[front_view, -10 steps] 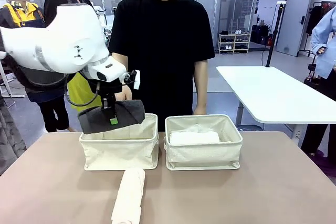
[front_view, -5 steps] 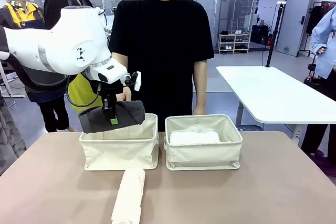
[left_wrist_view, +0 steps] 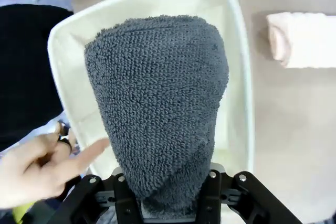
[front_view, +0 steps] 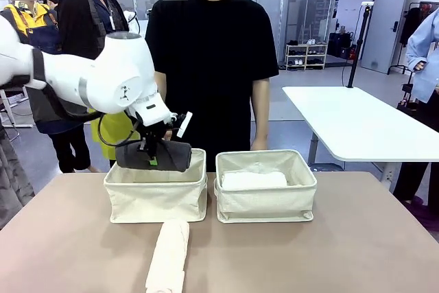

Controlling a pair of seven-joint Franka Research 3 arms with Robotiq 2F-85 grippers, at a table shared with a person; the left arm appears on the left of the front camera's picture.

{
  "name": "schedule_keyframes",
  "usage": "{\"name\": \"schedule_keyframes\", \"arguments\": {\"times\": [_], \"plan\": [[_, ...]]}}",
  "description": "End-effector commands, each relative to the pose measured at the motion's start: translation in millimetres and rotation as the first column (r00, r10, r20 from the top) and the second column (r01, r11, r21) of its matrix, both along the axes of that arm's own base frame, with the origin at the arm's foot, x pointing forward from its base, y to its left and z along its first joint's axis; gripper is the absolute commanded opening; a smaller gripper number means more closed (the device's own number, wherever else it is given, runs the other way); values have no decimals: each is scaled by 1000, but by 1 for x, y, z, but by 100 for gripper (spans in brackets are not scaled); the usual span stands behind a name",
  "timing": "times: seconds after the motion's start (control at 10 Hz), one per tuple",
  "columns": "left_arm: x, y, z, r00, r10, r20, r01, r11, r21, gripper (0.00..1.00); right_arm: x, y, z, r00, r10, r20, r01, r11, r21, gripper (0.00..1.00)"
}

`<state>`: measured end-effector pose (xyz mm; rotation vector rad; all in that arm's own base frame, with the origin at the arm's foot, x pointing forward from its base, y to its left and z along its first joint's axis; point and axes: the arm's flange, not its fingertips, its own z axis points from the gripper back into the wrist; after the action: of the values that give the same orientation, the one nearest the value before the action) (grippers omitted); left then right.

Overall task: Divide the towels into two baskets.
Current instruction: Pick up one hotel-folded towel from the bottom of the table and place it in the Fabric basket indicated by the person.

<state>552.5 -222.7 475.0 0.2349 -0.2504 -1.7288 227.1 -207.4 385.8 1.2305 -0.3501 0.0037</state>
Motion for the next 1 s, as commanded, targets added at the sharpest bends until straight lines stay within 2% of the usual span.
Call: {"name": "schedule_keyframes", "arguments": {"times": [0.0, 0.1, 0.2, 0.3, 0.4, 0.5, 0.6, 0.9], "plan": [[25, 2, -14, 999, 35, -2, -35, 999, -20, 39, -2, 0, 3, 1000, -2, 15, 2, 1000, 9, 100], [29, 3, -22, 999, 42, 0, -42, 999, -26, 39, -2, 0, 3, 1000, -2, 15, 2, 1000, 9, 100], [35, 3, -33, 998, 66, -1, -66, 997, -25, 77, -2, 0, 3, 1000, -2, 15, 2, 1000, 9, 100], [39, 4, -41, 995, 99, 15, -99, 995, -18, 77, -2, 0, 3, 1000, -2, 15, 2, 1000, 9, 100], [39, 3, -46, 995, 100, -2, -100, 995, -27, 100, -2, 0, 3, 1000, -2, 15, 2, 1000, 9, 100], [38, 3, -47, 995, 96, -8, -96, 995, -27, 80, -2, 0, 3, 1000, -2, 15, 2, 1000, 9, 100], [38, 3, -48, 995, 100, -14, -100, 995, -31, 100, -2, 0, 3, 1000, -2, 15, 2, 1000, 9, 100], [35, 1, -47, 994, 109, 8, -108, 993, -42, 100, -2, 0, 3, 1000, -2, 15, 2, 1000, 9, 100]]}}
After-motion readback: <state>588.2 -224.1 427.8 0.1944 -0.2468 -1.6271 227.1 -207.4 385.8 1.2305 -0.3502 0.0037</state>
